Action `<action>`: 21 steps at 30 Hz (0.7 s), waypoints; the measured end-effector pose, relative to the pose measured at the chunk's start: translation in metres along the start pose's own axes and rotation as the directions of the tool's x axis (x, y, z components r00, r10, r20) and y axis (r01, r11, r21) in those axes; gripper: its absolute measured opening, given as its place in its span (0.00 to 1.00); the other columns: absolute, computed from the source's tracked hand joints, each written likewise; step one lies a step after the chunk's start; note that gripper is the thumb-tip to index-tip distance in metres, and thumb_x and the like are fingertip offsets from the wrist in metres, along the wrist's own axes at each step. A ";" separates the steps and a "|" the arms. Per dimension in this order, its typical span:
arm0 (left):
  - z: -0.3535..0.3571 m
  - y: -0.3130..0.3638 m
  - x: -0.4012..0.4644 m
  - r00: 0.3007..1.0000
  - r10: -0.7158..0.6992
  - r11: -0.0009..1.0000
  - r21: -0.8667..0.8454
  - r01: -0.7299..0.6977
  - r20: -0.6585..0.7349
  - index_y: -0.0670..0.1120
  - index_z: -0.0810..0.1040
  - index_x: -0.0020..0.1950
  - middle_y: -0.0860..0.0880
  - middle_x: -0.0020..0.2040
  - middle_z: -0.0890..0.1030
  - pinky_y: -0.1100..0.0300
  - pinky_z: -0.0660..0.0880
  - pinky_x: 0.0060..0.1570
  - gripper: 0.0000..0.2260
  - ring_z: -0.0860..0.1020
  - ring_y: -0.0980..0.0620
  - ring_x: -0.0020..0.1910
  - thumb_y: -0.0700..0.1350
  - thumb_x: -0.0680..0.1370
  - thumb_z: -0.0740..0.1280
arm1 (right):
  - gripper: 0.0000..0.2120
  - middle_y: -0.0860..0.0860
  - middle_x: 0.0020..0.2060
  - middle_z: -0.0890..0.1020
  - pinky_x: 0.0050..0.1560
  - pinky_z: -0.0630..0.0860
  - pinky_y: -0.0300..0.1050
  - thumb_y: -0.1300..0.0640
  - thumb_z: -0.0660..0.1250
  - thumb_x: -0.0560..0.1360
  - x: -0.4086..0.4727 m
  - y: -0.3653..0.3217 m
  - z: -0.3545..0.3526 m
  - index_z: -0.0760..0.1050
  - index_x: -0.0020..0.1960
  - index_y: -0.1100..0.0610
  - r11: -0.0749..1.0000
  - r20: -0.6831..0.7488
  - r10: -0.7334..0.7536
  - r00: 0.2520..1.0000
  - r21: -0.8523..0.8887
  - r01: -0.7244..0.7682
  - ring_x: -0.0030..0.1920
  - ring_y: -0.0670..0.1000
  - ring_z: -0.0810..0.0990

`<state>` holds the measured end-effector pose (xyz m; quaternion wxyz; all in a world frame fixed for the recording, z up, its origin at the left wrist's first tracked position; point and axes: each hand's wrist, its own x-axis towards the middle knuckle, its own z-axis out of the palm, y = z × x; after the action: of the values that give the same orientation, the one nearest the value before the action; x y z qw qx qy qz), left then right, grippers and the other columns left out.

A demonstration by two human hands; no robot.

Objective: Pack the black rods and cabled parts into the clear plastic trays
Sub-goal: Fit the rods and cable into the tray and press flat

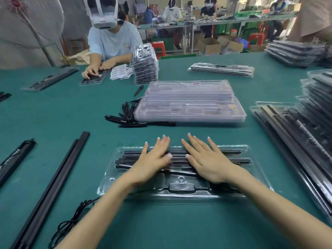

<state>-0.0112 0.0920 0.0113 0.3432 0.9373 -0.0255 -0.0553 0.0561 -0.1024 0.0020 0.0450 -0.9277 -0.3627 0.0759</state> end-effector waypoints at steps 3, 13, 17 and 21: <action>-0.029 -0.003 0.001 0.987 -0.042 0.966 -0.259 0.000 -0.155 0.52 0.49 0.77 0.57 0.77 0.48 0.59 0.39 0.73 0.23 0.43 0.63 0.74 0.43 0.84 0.54 | 0.25 0.49 0.77 0.38 0.74 0.31 0.52 0.47 0.40 0.83 0.000 -0.001 -0.004 0.38 0.78 0.48 0.999 0.055 0.004 0.998 0.035 -0.005 0.76 0.46 0.38; 0.008 -0.006 0.008 0.999 0.030 0.849 0.529 -0.007 -0.035 0.57 0.37 0.76 0.64 0.72 0.35 0.46 0.32 0.72 0.23 0.35 0.61 0.74 0.54 0.83 0.42 | 0.25 0.50 0.77 0.39 0.74 0.32 0.54 0.47 0.40 0.83 0.001 -0.001 0.002 0.38 0.78 0.48 1.000 -0.010 0.013 1.000 -0.014 -0.014 0.77 0.47 0.38; 0.011 -0.009 0.008 0.999 0.011 0.834 0.551 0.019 -0.051 0.57 0.38 0.77 0.62 0.76 0.39 0.46 0.34 0.73 0.23 0.39 0.60 0.76 0.52 0.83 0.42 | 0.25 0.50 0.77 0.39 0.73 0.31 0.55 0.46 0.41 0.83 0.003 0.000 0.005 0.38 0.78 0.48 1.000 0.002 0.013 1.000 0.000 -0.013 0.77 0.48 0.38; 0.007 -0.005 0.007 1.000 -0.022 0.841 0.540 0.025 -0.011 0.58 0.45 0.78 0.60 0.77 0.50 0.46 0.39 0.73 0.22 0.47 0.58 0.76 0.54 0.84 0.43 | 0.25 0.50 0.78 0.42 0.74 0.33 0.54 0.47 0.41 0.83 -0.003 -0.006 0.006 0.39 0.78 0.48 1.000 -0.080 -0.004 0.997 0.010 0.004 0.77 0.47 0.41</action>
<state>-0.0048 0.0905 0.0018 0.0646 0.9964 -0.0279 -0.0480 0.0490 -0.1006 -0.0023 0.0642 -0.9290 -0.3621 0.0406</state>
